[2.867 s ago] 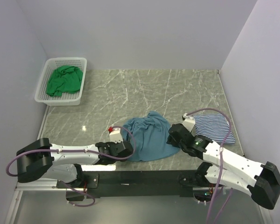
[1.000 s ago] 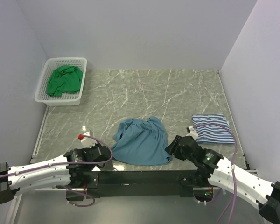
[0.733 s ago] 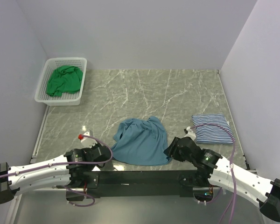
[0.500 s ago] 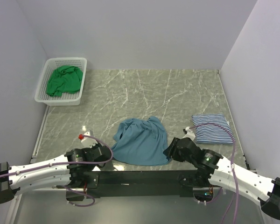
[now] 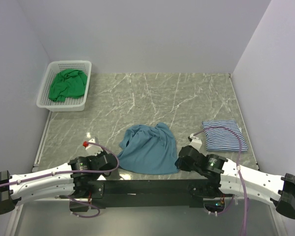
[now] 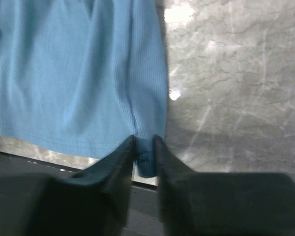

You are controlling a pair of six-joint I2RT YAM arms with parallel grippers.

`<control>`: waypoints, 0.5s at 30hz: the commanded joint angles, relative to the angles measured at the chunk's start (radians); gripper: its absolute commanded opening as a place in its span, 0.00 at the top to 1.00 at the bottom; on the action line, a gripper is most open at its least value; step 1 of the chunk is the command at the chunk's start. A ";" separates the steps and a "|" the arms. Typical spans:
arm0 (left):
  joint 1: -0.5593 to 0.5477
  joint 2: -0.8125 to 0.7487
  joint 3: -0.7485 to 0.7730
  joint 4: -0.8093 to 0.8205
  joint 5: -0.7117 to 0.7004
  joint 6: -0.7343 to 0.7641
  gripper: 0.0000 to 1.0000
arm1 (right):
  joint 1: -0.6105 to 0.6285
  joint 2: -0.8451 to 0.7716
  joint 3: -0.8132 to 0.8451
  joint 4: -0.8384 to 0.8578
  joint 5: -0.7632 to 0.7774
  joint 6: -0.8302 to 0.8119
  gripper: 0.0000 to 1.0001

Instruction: Fold and stack the tank tops

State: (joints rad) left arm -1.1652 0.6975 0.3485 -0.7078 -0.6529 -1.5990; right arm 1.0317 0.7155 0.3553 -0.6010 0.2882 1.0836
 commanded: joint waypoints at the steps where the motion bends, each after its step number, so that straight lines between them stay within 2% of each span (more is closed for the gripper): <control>1: 0.006 -0.003 0.033 -0.027 -0.050 -0.044 1.00 | 0.018 0.018 0.053 -0.011 0.055 0.016 0.73; 5: 0.006 -0.013 0.037 -0.035 -0.051 -0.042 0.99 | 0.021 0.009 0.047 -0.006 0.045 0.022 0.86; 6: 0.006 -0.016 0.038 -0.038 -0.053 -0.042 1.00 | 0.022 0.004 0.048 -0.025 0.052 0.025 0.91; 7: 0.006 -0.024 0.047 -0.047 -0.054 -0.041 0.99 | 0.022 -0.011 0.060 -0.039 0.058 0.032 1.00; 11: 0.006 -0.058 0.142 -0.105 -0.091 0.020 0.99 | 0.021 -0.073 0.155 -0.132 0.110 0.032 1.00; 14: 0.007 -0.082 0.324 -0.185 -0.175 0.102 0.99 | 0.016 -0.113 0.327 -0.201 0.205 -0.010 1.00; 15: 0.009 -0.084 0.383 -0.203 -0.200 0.123 0.99 | 0.007 -0.111 0.455 -0.248 0.233 -0.025 1.00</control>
State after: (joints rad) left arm -1.1633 0.6460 0.5468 -0.8078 -0.7029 -1.5242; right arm 1.0454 0.6399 0.5720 -0.7712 0.3763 1.0912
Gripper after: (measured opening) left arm 0.027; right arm 0.023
